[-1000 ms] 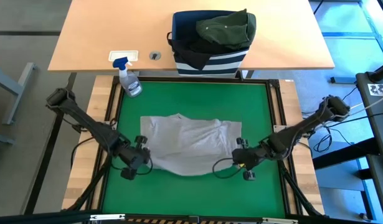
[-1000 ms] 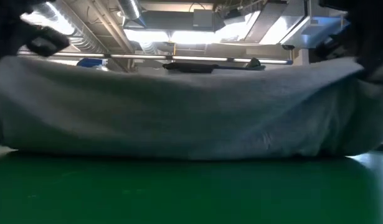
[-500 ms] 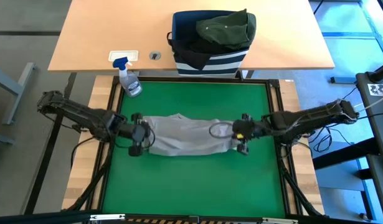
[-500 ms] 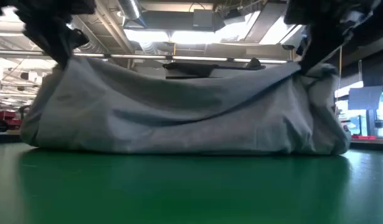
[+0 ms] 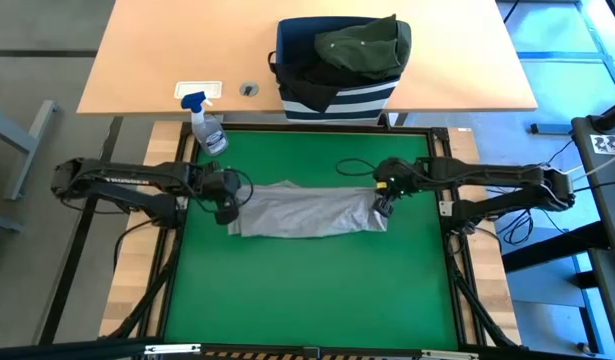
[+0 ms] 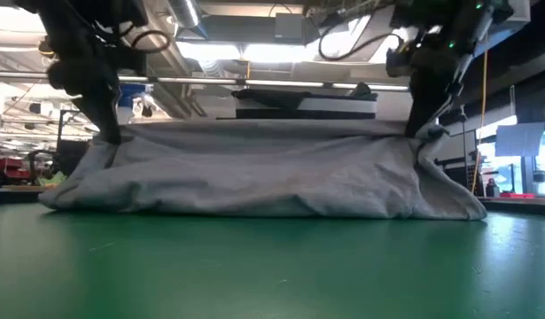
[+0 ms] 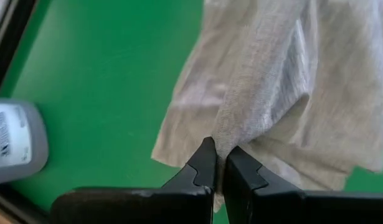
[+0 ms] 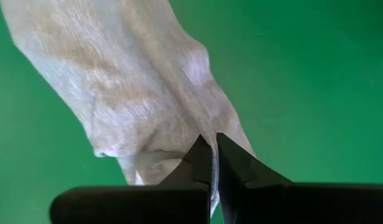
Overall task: Fold Laundry from Bin
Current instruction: Fold the gray shirt
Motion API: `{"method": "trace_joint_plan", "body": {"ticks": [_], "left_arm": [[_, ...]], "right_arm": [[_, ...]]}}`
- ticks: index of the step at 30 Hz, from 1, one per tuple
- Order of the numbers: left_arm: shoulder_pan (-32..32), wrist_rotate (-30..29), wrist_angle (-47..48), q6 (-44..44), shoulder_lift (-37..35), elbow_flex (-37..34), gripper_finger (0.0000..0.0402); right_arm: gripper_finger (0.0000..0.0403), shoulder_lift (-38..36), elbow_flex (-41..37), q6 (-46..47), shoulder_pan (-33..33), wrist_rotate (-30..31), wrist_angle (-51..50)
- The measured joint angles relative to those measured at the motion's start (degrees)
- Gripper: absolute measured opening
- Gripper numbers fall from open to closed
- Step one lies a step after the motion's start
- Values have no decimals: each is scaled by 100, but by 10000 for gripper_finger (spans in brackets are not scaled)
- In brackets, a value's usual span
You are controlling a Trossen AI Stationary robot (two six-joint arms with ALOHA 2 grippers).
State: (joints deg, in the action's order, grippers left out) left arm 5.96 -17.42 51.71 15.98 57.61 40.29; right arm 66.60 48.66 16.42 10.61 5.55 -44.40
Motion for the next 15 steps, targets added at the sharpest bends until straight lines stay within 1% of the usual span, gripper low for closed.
{"method": "trace_joint_plan", "body": {"ticks": [4,7,11,15], "left_arm": [[285,-203,-70,119,-3,0,9],[437,-510,-252,233,-1,0,9],[629,-1097,-440,339,-1,-3,9],[877,-1194,-799,325,30,-160,9]], "right_arm": [[5,264,0,-80,226,-23,41],[5,434,0,-179,306,-3,52],[5,596,0,-229,308,337,83],[5,751,0,-329,307,616,116]]}}
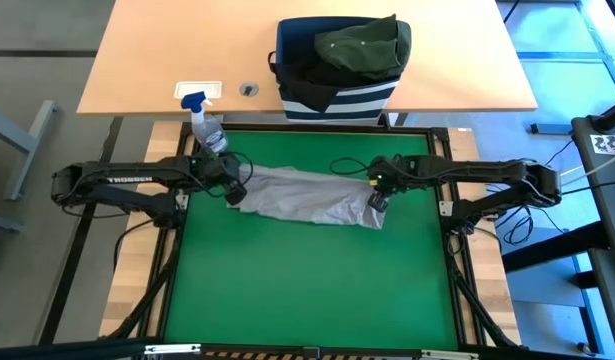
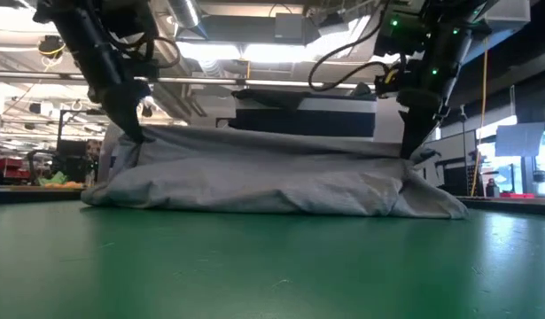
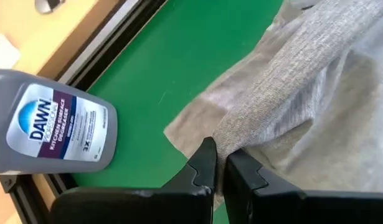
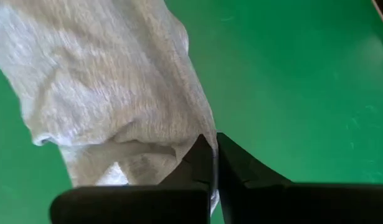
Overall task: Fold Laundry from Bin
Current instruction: Fold the gray shirt
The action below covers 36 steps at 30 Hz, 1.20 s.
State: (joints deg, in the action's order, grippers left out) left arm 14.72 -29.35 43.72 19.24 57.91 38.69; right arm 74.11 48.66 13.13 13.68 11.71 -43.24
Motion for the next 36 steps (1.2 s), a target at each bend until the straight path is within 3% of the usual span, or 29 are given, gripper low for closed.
{"method": "trace_joint_plan", "body": {"ticks": [8,11,19,22,26,30,36], "left_arm": [[394,-7,-466,-488,-2,-104,31],[588,-32,-697,-792,-2,-104,67],[1033,45,-463,-1068,-17,-26,155],[1062,646,-491,-1036,-24,223,170],[1055,2075,-588,-852,-10,299,174],[1055,2850,-862,-327,147,35,170],[1025,3600,-2315,-21,603,-608,164]], "right_arm": [[25,367,0,-60,53,1033,136],[68,584,0,-31,224,1036,162],[193,746,158,-15,652,363,-162],[220,732,575,-75,760,212,-670],[237,721,1057,-344,774,-476,-844],[238,700,953,-423,631,-1587,365],[239,1029,168,-444,154,-1733,2384]]}}
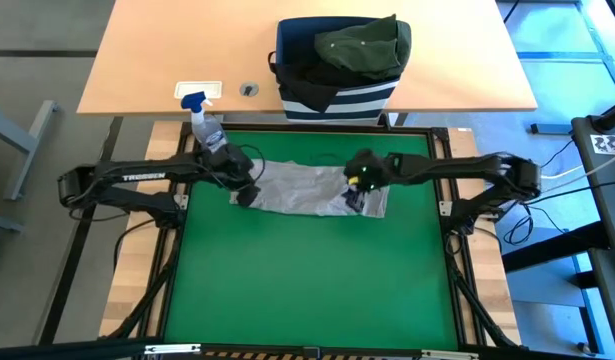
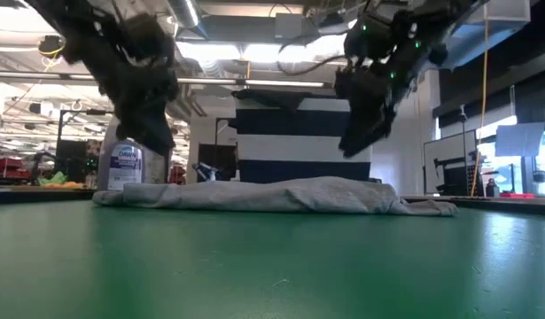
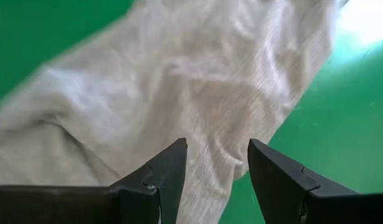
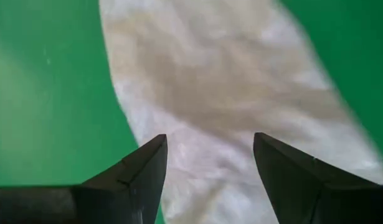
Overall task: Fold Laundry from Bin
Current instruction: Fold the gray shirt
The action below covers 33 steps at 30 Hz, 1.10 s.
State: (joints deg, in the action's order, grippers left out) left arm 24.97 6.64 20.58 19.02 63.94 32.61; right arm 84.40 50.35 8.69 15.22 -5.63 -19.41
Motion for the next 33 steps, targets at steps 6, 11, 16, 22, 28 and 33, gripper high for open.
{"method": "trace_joint_plan", "body": {"ticks": [6,11,16,22,28,33], "left_arm": [[-132,-199,-308,49,573,-490,158],[-162,-208,337,315,703,-577,149],[-255,-160,1050,526,425,-570,135],[-406,259,1047,655,-188,-93,123],[-586,165,124,604,-406,209,122],[-796,-35,-398,570,-14,206,122]], "right_arm": [[239,643,-238,-47,-299,270,216],[239,778,-249,-327,-492,312,-507],[239,512,-79,-326,-792,308,-1329],[239,-498,575,17,-966,414,-2183],[239,-1602,-202,568,-959,1074,-2648],[239,-1799,-1451,755,-957,1127,-1700]]}}
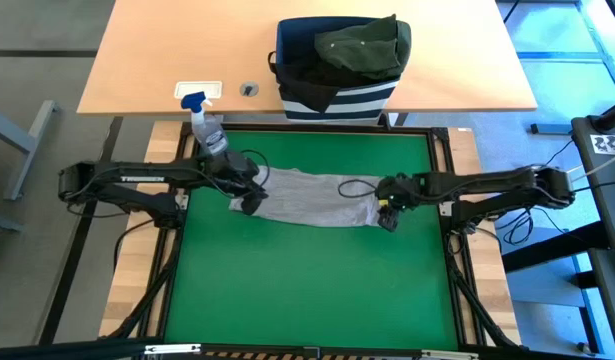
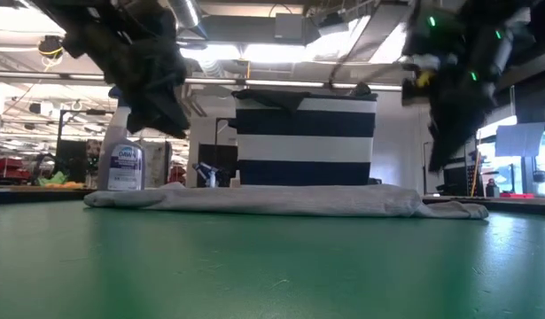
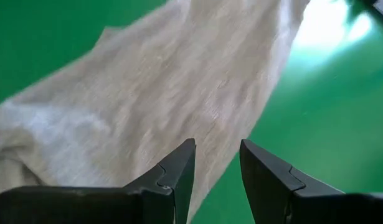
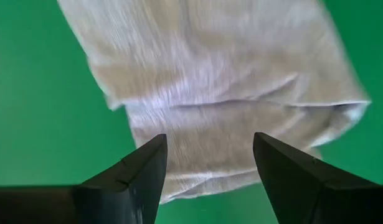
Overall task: Fold Laundry from Bin
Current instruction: Fold the gray shirt
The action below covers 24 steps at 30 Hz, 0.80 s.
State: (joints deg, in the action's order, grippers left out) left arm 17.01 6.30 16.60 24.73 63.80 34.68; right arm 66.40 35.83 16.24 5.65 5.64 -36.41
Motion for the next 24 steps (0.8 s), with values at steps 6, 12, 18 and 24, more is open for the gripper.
{"method": "trace_joint_plan", "body": {"ticks": [6,12,18,24], "left_arm": [[-133,-292,-183,71,812,-4,122],[-131,-79,-1079,599,1173,62,121],[-162,-332,-1803,779,1166,519,121],[-207,-771,-1794,481,1597,973,121]], "right_arm": [[239,474,-566,-81,0,201,1518],[239,774,-420,-385,0,239,2228],[239,771,-339,-409,221,31,3305],[239,737,-292,-469,593,-206,3446]]}}
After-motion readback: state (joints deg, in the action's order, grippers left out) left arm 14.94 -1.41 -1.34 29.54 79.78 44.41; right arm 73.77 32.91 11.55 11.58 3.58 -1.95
